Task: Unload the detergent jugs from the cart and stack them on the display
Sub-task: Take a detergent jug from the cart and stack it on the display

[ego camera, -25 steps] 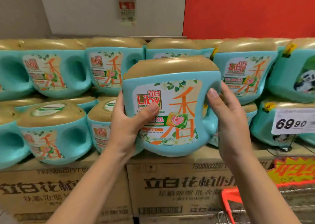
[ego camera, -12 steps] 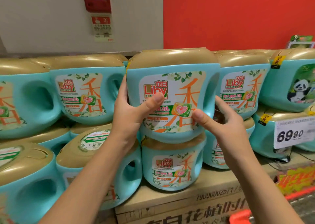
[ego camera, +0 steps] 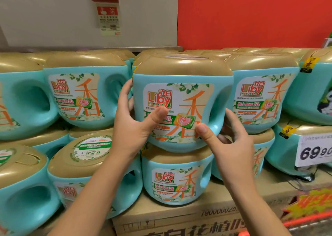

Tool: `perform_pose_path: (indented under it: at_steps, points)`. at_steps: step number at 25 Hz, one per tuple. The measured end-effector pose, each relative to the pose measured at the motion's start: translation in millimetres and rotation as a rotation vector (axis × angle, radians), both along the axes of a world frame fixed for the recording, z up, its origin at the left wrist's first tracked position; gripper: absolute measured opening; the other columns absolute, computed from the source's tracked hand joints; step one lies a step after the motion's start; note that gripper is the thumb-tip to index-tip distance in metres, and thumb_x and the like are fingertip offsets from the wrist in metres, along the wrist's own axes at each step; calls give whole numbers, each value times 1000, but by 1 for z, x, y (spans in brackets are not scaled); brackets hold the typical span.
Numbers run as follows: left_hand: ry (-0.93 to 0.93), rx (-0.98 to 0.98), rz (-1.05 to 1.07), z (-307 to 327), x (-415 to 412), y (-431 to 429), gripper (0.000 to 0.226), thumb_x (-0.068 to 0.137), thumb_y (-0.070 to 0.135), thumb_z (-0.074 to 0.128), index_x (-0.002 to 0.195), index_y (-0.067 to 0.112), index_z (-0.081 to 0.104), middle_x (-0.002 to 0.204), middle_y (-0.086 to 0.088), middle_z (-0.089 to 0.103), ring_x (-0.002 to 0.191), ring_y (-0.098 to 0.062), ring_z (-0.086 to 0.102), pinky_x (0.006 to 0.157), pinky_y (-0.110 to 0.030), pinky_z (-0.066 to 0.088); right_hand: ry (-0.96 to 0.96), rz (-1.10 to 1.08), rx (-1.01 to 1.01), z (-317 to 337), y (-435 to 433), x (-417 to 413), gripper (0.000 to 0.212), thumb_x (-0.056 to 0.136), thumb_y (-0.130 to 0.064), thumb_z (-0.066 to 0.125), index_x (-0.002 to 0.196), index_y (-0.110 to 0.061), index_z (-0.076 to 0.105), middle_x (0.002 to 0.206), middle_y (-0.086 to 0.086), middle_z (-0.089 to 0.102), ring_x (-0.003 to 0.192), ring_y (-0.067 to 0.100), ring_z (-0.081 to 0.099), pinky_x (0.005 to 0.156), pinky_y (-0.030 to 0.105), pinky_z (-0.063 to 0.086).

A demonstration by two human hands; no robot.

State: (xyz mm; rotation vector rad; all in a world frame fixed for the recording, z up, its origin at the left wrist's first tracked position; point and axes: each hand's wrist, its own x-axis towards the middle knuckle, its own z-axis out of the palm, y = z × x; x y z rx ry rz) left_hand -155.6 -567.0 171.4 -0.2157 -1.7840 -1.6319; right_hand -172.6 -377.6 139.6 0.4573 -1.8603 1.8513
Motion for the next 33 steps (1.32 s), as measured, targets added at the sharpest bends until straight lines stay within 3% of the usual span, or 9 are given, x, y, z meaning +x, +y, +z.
perform_pose_path:
  at_steps: [3,6,7,12,17,23,28,30,33]
  points:
    - [-78,-82,121,-11,6,0,110,42,87,68,132,33,35,123,12,66,111,-4,63,97,-40,52,-2,-51,-37,-1,1,0,73,53,-74,73,117,-45,53,123,-18,51,109,-6,58,89,18,53]
    - [-102,-242,272,-18,17,4,101,54,87,60,138,37,34,129,23,57,113,16,51,91,-5,42,-2,-55,-20,-2,3,-2,72,56,-70,74,118,-40,52,124,-9,57,107,-6,58,83,10,50]
    - [-87,-227,278,-20,19,7,97,58,83,62,138,37,33,130,22,57,112,17,52,88,-3,43,-2,-62,-12,-2,3,-2,74,57,-69,72,120,-38,52,124,-9,57,108,-5,57,82,10,50]
    - [-75,-123,257,-22,20,17,103,59,73,67,144,26,32,131,16,61,118,1,58,101,-40,49,-6,-87,38,-1,5,-3,74,57,-71,67,121,-39,49,123,-13,54,108,-4,55,84,17,48]
    - [-48,-53,275,-24,23,23,96,62,70,70,142,27,38,128,19,58,116,5,57,98,-31,51,10,-110,70,1,3,-2,74,61,-69,64,125,-34,49,118,-19,52,109,-3,53,83,16,47]
    - [-11,23,358,-25,26,39,86,65,61,73,137,23,44,125,18,57,115,3,57,92,-24,53,-8,-101,181,3,6,-2,80,68,-70,56,135,-25,48,122,-14,50,113,7,53,93,28,48]
    - [22,-1,466,-29,49,51,60,82,43,73,131,25,45,128,10,53,121,-6,50,102,-29,44,-42,-82,179,-1,29,18,39,85,-43,66,118,-33,50,118,-8,56,104,6,57,85,18,47]
    - [105,59,363,-46,70,59,37,87,24,67,121,26,51,118,13,59,109,-4,56,94,-23,45,-39,-87,131,-18,51,41,20,88,-28,67,106,-30,58,103,-6,66,90,3,62,77,14,48]
    - [-18,88,78,-88,110,82,19,88,19,64,100,33,63,97,13,70,91,-4,64,80,-12,48,-164,-180,78,-68,97,94,14,90,-16,65,94,-29,67,84,-1,71,81,15,68,74,24,54]
